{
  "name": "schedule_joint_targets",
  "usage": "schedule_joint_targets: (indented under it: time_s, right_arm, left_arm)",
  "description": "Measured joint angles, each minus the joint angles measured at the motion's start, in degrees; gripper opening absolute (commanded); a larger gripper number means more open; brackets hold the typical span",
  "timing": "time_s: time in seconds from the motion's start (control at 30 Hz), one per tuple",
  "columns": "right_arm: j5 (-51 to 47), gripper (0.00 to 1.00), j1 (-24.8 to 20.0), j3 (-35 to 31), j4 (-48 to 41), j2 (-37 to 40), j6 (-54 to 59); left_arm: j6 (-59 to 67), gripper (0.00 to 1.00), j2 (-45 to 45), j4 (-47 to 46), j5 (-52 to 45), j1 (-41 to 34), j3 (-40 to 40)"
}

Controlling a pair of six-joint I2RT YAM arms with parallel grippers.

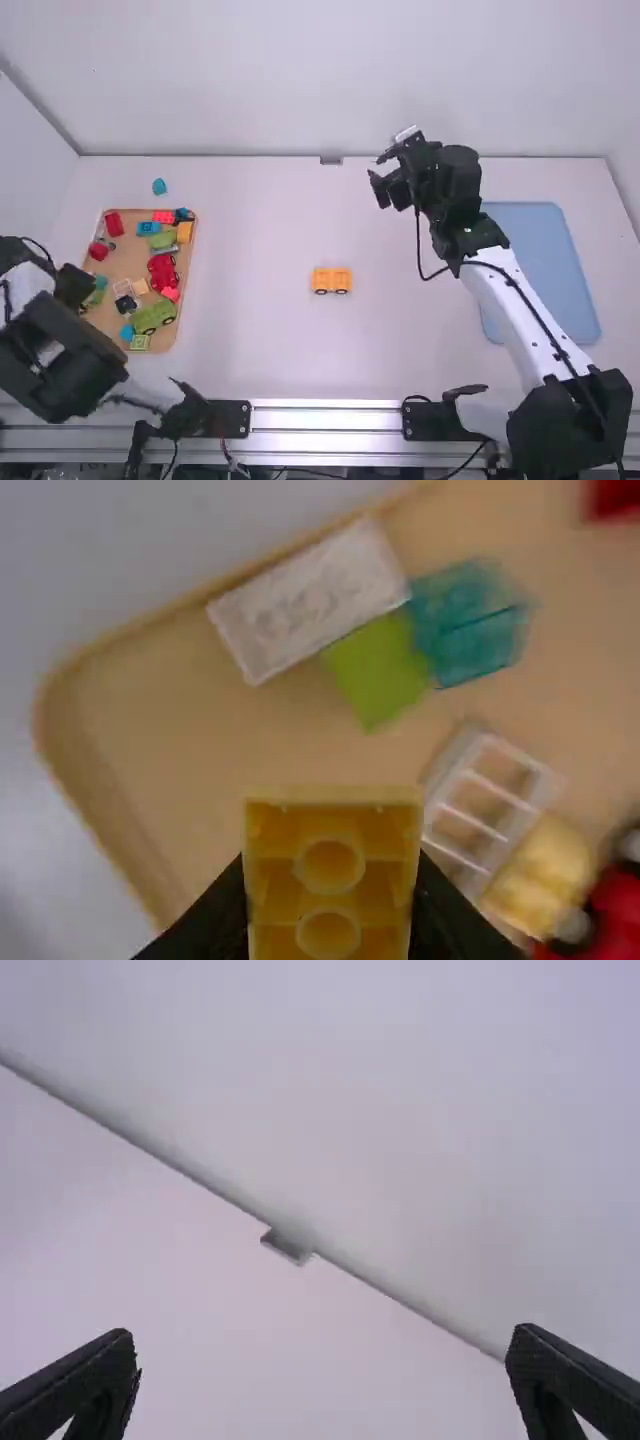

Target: Assemble lego blocks to make yellow taxi

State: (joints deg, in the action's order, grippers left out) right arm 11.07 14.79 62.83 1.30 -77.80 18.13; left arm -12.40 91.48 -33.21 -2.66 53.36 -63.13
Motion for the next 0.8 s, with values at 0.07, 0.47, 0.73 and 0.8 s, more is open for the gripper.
schedule_joint_targets:
  time_s: [0.07, 0.47, 0.73, 0.8]
  right_arm:
    - [2.51, 0.98, 0.0, 0.0, 0.33, -0.02, -0.52]
    - [31.63, 0.99, -2.58, 0.22, 17.14, -10.34, -8.11]
    - [57.16, 0.99, -3.96, 5.99, 20.83, -21.35, -13.75]
    - [62.97, 0.99, -3.96, 8.26, 20.85, -23.61, -14.25]
  left_arm:
    - [2.16, 0.05, -6.03, 2.91, -3.65, -1.81, 0.83]
    - [15.15, 0.02, -20.09, 26.32, -34.23, -31.3, 13.79]
    - [18.49, 0.02, -15.32, 48.24, -51.39, -50.4, 14.67]
    - [18.45, 0.02, -12.35, 54.12, -54.49, -53.94, 14.67]
